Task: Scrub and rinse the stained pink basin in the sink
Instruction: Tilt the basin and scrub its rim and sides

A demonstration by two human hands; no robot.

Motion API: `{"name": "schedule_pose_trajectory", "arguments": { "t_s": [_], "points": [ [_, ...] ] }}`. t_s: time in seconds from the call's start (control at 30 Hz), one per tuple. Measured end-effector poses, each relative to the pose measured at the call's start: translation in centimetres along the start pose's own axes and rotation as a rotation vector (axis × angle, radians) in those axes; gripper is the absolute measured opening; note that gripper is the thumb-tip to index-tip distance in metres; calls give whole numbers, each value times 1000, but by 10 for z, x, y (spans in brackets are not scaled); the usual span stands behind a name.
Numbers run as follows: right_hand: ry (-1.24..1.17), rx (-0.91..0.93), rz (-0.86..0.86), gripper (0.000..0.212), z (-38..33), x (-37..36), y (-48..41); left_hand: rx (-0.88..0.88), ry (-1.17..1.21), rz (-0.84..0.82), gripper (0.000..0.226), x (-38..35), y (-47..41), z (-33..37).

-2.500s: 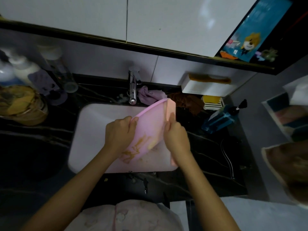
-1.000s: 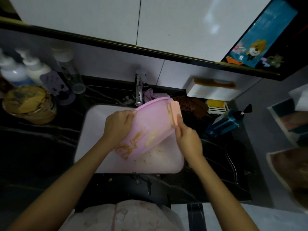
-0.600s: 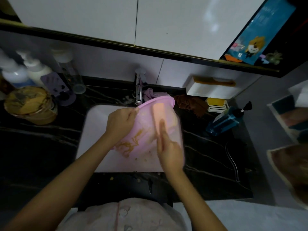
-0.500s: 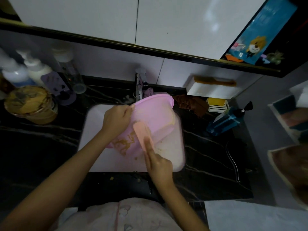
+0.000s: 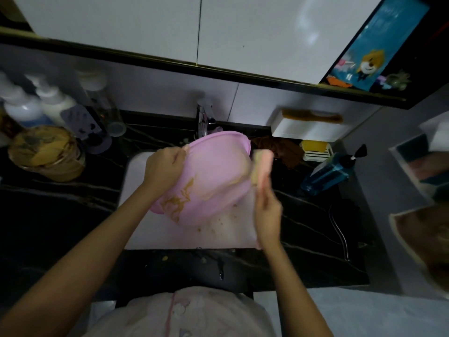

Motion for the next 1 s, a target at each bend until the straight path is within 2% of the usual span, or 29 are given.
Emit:
{"name": "schedule_pose_trajectory", "arguments": {
  "t_s": [0.07,0.17,0.2,0.3,0.4,0.47,0.57,0.6,0.7,0.77,0.8,0.9,0.97,1.0],
  "points": [
    [-219,-231,-8,44,26,15,-28,-10,-8,-2,45,-2,1,2],
    [-242,-405,-254,42,48,-6,-46,-11,-16,5,46,-1,0,3],
    [-220,-407,-314,41,46,-15,-43,-11,-18,6,46,-1,0,2],
    [-242,-275,-260,44,14,-26,-28,-6,-19,10,46,-1,-1,3],
    [-194,-61,-336,42,-27,-33,-4,23,-16,11,46,-1,-1,-3],
    [-74,-52,-355,40,-19,-28,-14,26,-3,2,46,-1,-1,-3],
    [6,-252,-334,41,15,-18,-46,1,-3,4,44,-1,0,4],
    [26,-256,-332,43,12,-18,-44,-1,-4,3,44,-2,0,5],
    [21,-28,-377,43,-30,-26,-12,9,-16,19,48,-1,0,1],
    [157,96,-409,46,-36,-25,-2,-2,-13,3,48,-3,0,3],
    [213,81,-367,47,-25,-20,-13,-8,-1,-9,48,-5,1,5],
    [257,-121,-243,48,3,-9,-33,-20,-2,-4,48,-6,1,9],
    [195,-68,-258,50,-19,-22,-8,-18,-10,10,47,-3,-1,8],
    [215,38,-301,51,-35,-34,11,-11,-9,13,48,-2,-3,6]
  ]
}}
Point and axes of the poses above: each hand's wrist, its own y-axis away from the middle knuckle, its own x-axis out of the back of the hand, z = x × y, the point moved 8 cm from there along -y, towards the middle knuckle, and after that the axes turned 1 degree about y, right-handed, at the moved point
